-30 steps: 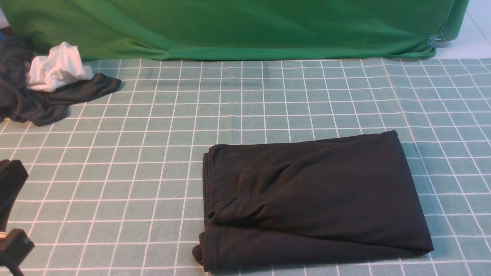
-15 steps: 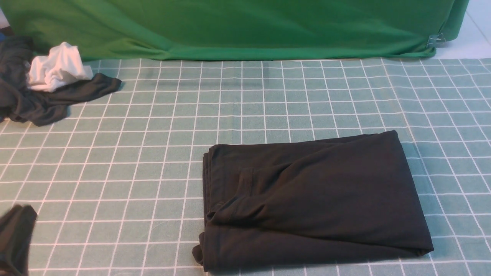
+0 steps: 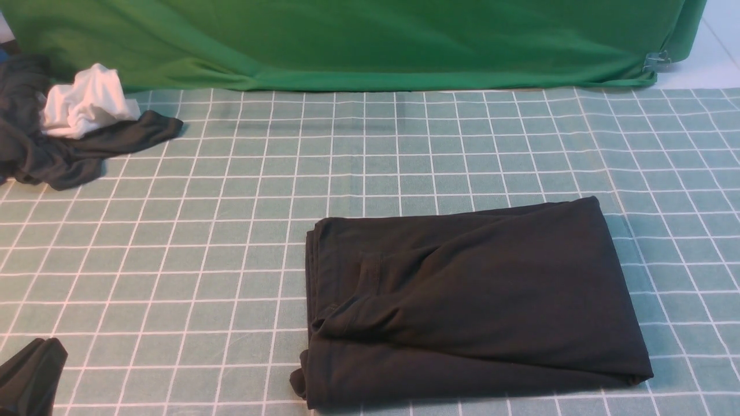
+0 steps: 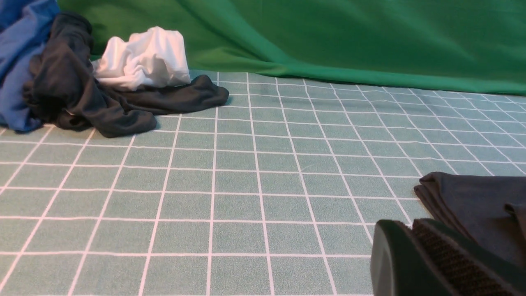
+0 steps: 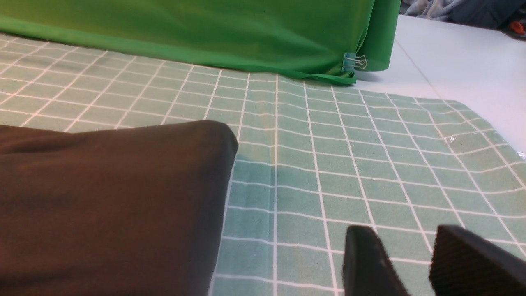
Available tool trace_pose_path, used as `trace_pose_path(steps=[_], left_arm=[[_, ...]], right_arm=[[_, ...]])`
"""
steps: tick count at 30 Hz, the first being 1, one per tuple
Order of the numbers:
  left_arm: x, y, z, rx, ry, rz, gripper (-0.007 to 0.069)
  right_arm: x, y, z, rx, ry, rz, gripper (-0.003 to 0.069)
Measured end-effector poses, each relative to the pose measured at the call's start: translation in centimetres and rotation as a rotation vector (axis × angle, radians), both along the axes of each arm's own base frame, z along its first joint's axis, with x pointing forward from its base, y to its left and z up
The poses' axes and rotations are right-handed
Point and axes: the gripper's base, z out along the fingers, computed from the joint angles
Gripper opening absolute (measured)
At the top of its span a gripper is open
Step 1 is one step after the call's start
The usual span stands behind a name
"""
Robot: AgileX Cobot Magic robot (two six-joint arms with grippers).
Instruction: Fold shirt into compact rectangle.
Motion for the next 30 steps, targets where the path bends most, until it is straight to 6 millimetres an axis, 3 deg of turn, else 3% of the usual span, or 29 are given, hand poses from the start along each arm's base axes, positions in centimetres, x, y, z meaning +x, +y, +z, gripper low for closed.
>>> trace_pose_path(steps=[30], left_arm=[[-0.01, -0.10, -0.03, 0.017, 0.003, -0.020, 0.0015]], right_arm=[[0.00, 0.00, 0.01, 0.000, -0.001, 0.000, 0.0237]])
